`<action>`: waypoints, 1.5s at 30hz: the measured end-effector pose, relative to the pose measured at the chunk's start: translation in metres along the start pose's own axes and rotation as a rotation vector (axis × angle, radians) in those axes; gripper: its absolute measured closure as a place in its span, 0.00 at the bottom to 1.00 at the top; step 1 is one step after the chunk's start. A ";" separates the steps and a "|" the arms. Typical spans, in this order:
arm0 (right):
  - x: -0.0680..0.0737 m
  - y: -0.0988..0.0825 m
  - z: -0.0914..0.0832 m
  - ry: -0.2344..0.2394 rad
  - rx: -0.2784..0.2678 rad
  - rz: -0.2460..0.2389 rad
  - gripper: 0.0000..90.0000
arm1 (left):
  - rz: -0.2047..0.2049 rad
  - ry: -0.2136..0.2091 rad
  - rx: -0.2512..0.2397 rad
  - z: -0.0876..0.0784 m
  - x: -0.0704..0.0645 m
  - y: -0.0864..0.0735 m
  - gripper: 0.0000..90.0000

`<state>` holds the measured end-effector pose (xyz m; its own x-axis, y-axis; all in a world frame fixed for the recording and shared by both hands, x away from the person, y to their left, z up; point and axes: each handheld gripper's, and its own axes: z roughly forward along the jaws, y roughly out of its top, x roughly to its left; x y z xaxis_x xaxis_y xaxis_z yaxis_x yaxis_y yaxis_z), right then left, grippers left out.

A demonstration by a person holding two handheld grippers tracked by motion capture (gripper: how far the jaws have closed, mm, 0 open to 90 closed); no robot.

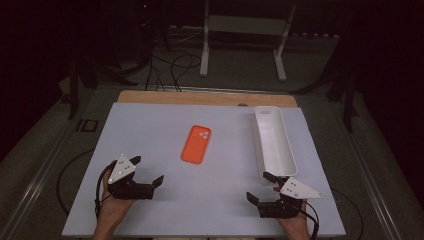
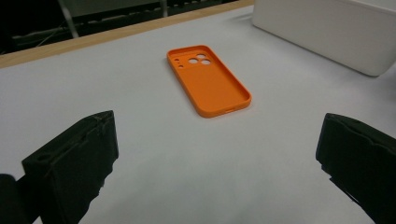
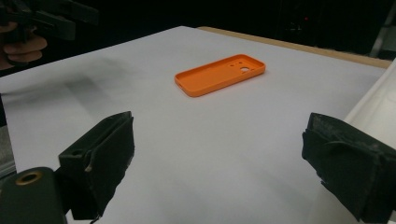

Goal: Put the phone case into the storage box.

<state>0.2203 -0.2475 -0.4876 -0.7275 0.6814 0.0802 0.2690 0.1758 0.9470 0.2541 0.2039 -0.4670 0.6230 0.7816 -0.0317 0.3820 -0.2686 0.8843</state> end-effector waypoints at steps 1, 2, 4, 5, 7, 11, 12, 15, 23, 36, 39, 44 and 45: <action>0.000 0.000 0.000 -0.002 0.000 0.000 0.10 | 0.008 -0.001 0.003 0.002 0.000 0.001 0.00; 0.000 0.000 0.000 -0.001 0.000 0.001 0.10 | 0.010 -0.001 0.002 0.003 0.000 0.002 0.00; 0.000 0.000 0.000 -0.002 0.000 0.000 0.10 | 0.011 -0.005 0.003 0.006 0.000 0.003 0.00; 0.000 0.000 0.000 -0.002 -0.001 0.000 0.10 | 0.014 -0.005 0.004 0.007 0.000 0.004 0.00; 0.000 0.000 0.000 -0.001 -0.002 0.002 0.10 | 0.014 -0.005 0.004 0.007 0.000 0.004 0.00; 0.000 0.000 0.000 -0.004 -0.001 0.002 0.10 | 0.022 -0.010 0.004 0.014 0.000 0.012 0.00; 0.000 0.000 0.000 -0.003 -0.002 0.005 0.10 | 0.023 -0.014 0.002 0.015 0.000 0.014 0.00; 0.000 0.000 0.000 -0.004 -0.001 0.004 0.10 | 0.028 -0.018 -0.003 0.018 0.000 0.018 0.00; 0.000 0.000 -0.001 -0.009 -0.002 0.001 0.10 | 0.035 -0.036 -0.007 0.028 0.000 0.024 0.00; 0.000 0.000 -0.001 -0.013 -0.002 0.001 0.10 | 0.027 -0.045 -0.011 0.044 0.001 0.033 0.00; 0.000 0.000 -0.001 -0.015 -0.004 -0.002 0.10 | 0.029 -0.044 -0.007 0.047 0.002 0.035 0.00; -0.001 0.000 -0.002 -0.017 -0.004 -0.003 0.10 | 0.031 -0.046 0.000 0.053 0.002 0.038 0.00; -0.001 0.000 -0.002 -0.018 -0.004 -0.003 0.10 | 0.029 -0.048 0.003 0.054 0.002 0.038 0.00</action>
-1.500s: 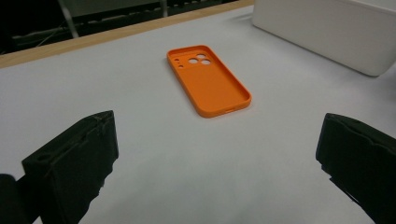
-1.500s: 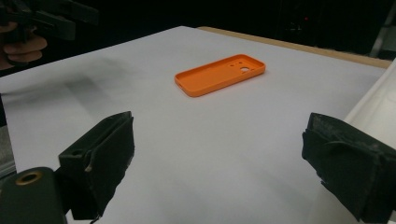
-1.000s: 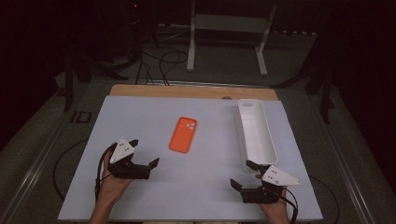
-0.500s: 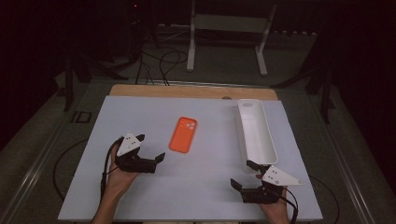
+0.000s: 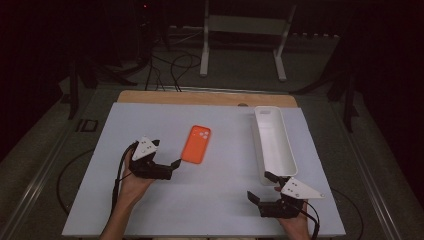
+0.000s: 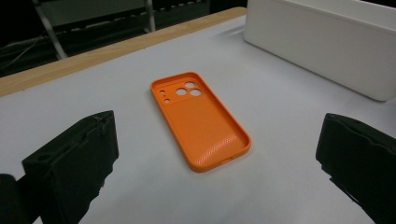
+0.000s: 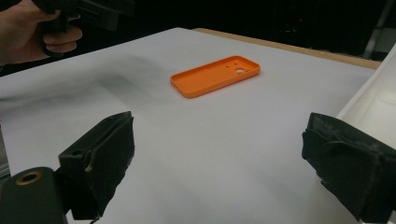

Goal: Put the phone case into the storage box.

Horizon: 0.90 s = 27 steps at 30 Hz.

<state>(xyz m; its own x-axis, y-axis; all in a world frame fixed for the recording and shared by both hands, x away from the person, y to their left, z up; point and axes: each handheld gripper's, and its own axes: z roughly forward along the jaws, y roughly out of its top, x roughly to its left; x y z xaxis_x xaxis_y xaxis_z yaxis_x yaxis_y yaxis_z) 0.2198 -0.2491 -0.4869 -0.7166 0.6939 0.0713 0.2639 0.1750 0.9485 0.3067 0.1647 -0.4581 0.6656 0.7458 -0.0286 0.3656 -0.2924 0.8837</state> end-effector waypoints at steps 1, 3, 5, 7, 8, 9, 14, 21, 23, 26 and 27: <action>0.000 0.000 0.000 0.000 0.000 -0.001 0.10 | -0.006 -0.004 0.004 0.002 0.000 0.000 0.00; 0.000 0.000 0.000 -0.001 0.001 0.000 0.10 | -0.009 -0.006 0.012 0.004 0.001 0.001 0.00; 0.000 0.000 0.000 -0.002 -0.001 -0.001 0.10 | -0.012 -0.008 0.015 0.006 0.001 0.002 0.00; 0.000 0.000 0.000 -0.002 -0.001 -0.002 0.10 | -0.017 -0.009 0.020 0.009 0.001 0.004 0.00; 0.000 0.000 0.000 -0.002 -0.001 -0.002 0.10 | -0.017 -0.009 0.021 0.010 0.001 0.005 0.00; 0.000 0.000 0.000 -0.003 0.000 0.001 0.10 | -0.017 -0.010 0.021 0.011 0.001 0.005 0.00; 0.000 0.000 0.000 -0.002 -0.001 -0.002 0.10 | -0.016 -0.011 0.031 0.018 0.001 0.008 0.00; 0.000 0.000 0.000 -0.003 0.001 -0.002 0.10 | -0.031 -0.015 0.050 0.027 0.002 0.007 0.01; 0.000 0.000 0.000 -0.003 0.003 -0.004 0.10 | -0.034 -0.016 0.060 0.030 0.002 0.007 0.01; 0.000 0.000 0.000 -0.004 0.002 -0.004 0.10 | -0.030 -0.006 0.066 0.033 0.001 0.007 0.04; 0.000 0.000 0.000 -0.004 0.002 -0.004 0.10 | -0.030 -0.006 0.066 0.033 0.001 0.007 0.05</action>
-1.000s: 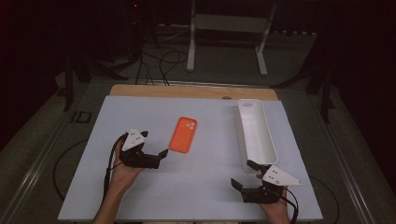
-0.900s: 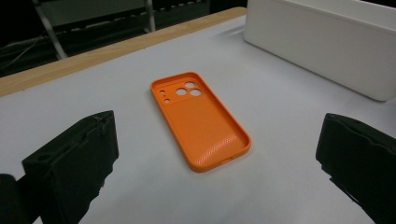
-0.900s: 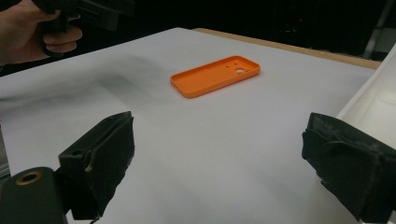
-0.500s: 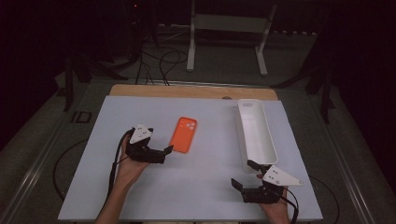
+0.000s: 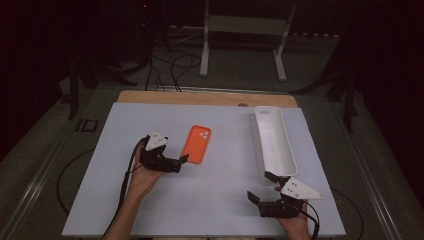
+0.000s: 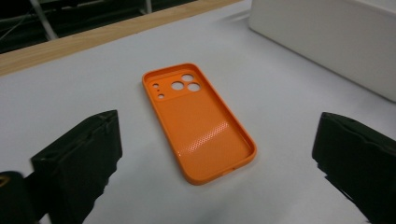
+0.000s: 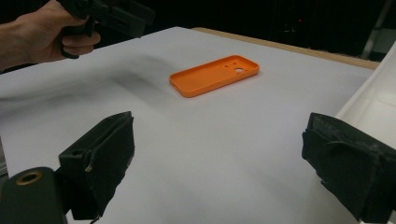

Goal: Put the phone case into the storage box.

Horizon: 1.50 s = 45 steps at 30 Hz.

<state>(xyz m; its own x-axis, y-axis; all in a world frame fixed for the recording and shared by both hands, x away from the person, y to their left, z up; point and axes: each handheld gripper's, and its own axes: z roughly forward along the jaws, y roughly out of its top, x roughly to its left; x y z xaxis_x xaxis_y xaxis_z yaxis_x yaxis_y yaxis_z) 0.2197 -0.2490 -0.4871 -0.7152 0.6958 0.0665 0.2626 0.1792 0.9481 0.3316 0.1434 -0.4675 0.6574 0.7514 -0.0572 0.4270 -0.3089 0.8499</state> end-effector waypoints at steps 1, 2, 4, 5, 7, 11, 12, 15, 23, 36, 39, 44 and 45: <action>0.000 0.000 0.000 -0.001 0.001 0.001 0.10 | 0.000 0.000 0.000 0.000 0.000 0.000 0.05; 0.000 0.000 0.000 0.000 0.001 0.002 0.10 | 0.002 0.009 0.009 0.004 -0.001 0.001 0.07; 0.000 0.000 0.000 -0.001 0.002 0.000 0.10 | 0.002 0.019 0.015 0.007 -0.002 0.001 0.09; 0.000 0.000 0.000 0.000 0.002 0.000 0.10 | 0.003 0.022 0.017 0.008 -0.002 0.001 0.11; 0.000 0.000 0.000 -0.002 0.004 -0.001 0.10 | 0.003 0.037 0.024 0.010 -0.002 0.002 0.14; 0.000 0.000 0.000 -0.003 0.001 -0.001 0.10 | 0.005 0.028 0.028 0.016 -0.001 0.003 0.25; 0.000 0.000 0.000 -0.003 0.001 -0.001 0.10 | 0.005 0.025 0.031 0.017 -0.001 0.003 0.30; 0.000 0.000 0.000 -0.004 0.002 -0.001 0.10 | -0.004 0.016 0.046 0.023 0.000 0.003 0.45; 0.000 0.000 0.000 -0.002 0.003 -0.001 0.10 | -0.015 0.045 0.105 0.040 0.003 -0.003 0.75; -0.001 0.000 0.000 -0.003 0.005 0.000 0.10 | -0.029 0.013 0.159 0.054 0.004 -0.009 1.00; 0.000 0.000 0.000 -0.001 0.005 -0.002 0.10 | -0.034 0.009 0.179 0.058 0.005 -0.011 1.00; -0.001 0.000 0.000 -0.001 0.006 -0.001 0.10 | -0.026 0.011 0.212 0.063 0.004 -0.014 1.00; -0.001 0.000 0.000 0.000 0.006 -0.002 0.10 | -0.029 0.010 0.219 0.063 0.004 -0.015 1.00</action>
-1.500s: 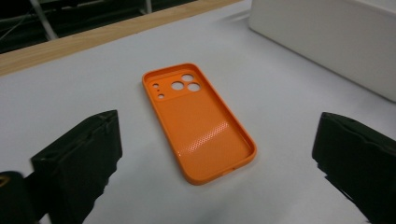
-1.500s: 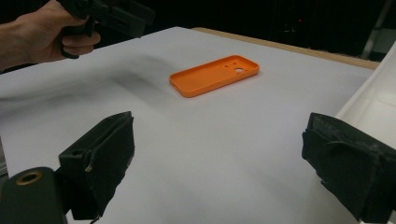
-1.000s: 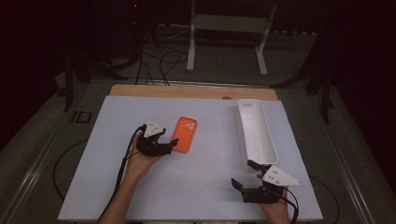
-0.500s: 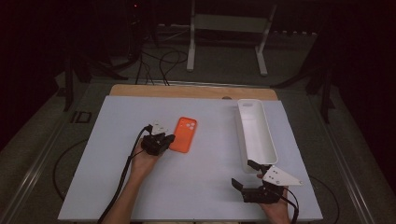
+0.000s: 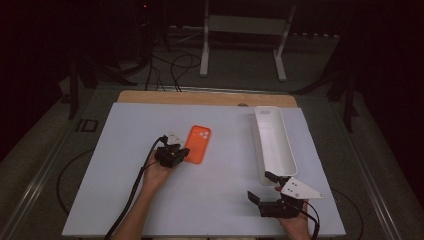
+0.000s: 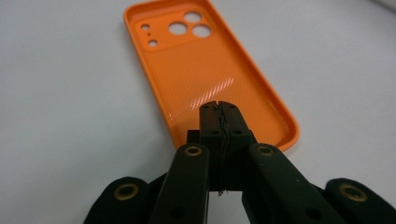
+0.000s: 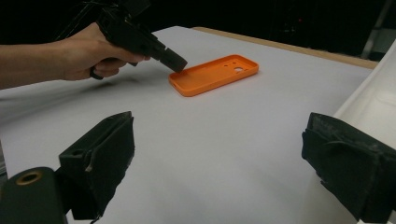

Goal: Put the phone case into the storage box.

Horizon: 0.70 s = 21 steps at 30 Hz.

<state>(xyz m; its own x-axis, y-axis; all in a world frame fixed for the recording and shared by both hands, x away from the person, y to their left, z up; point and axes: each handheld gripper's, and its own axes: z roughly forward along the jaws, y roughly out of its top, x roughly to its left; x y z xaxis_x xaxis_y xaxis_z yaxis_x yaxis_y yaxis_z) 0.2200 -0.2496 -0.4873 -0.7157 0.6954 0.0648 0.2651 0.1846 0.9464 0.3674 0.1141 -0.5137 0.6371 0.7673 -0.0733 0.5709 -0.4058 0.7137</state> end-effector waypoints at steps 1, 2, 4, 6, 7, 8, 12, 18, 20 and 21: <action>0.000 0.000 0.000 0.000 0.000 0.000 0.10 | -0.003 -0.001 0.007 0.001 0.000 0.000 1.00; 0.000 0.000 0.000 0.000 0.000 -0.001 0.10 | -0.006 -0.001 0.014 0.002 0.001 -0.001 1.00; 0.000 0.000 0.000 0.001 0.001 0.001 0.10 | -0.008 -0.003 0.019 0.002 0.001 -0.001 1.00; 0.000 0.000 0.001 0.002 0.003 0.001 0.10 | -0.007 -0.002 0.045 0.004 0.002 -0.001 1.00; 0.000 0.000 0.001 0.003 0.002 0.000 0.11 | -0.008 0.002 0.055 0.005 0.002 -0.002 1.00; 0.000 0.000 0.001 0.003 0.003 -0.002 0.11 | -0.012 -0.001 0.055 0.005 0.002 -0.002 1.00; 0.000 0.000 0.001 0.004 0.003 -0.002 0.11 | -0.012 0.002 0.062 0.005 0.002 -0.002 1.00; 0.000 0.000 0.000 0.002 0.001 -0.001 0.11 | -0.004 0.016 0.073 0.005 0.001 -0.001 1.00; 0.000 0.000 0.000 0.001 -0.001 0.001 0.11 | -0.006 0.014 0.075 0.005 0.001 -0.001 1.00; 0.000 0.000 -0.001 0.000 -0.002 0.001 0.11 | -0.006 0.014 0.075 0.005 0.001 -0.001 1.00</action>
<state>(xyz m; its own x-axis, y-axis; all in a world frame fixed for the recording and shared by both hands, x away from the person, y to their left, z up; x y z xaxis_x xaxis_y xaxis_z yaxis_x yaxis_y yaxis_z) 0.2197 -0.2501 -0.4871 -0.7159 0.6952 0.0655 0.2638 0.1825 0.9471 0.3704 0.1129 -0.5176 0.6267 0.7764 -0.0669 0.6118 -0.4370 0.6593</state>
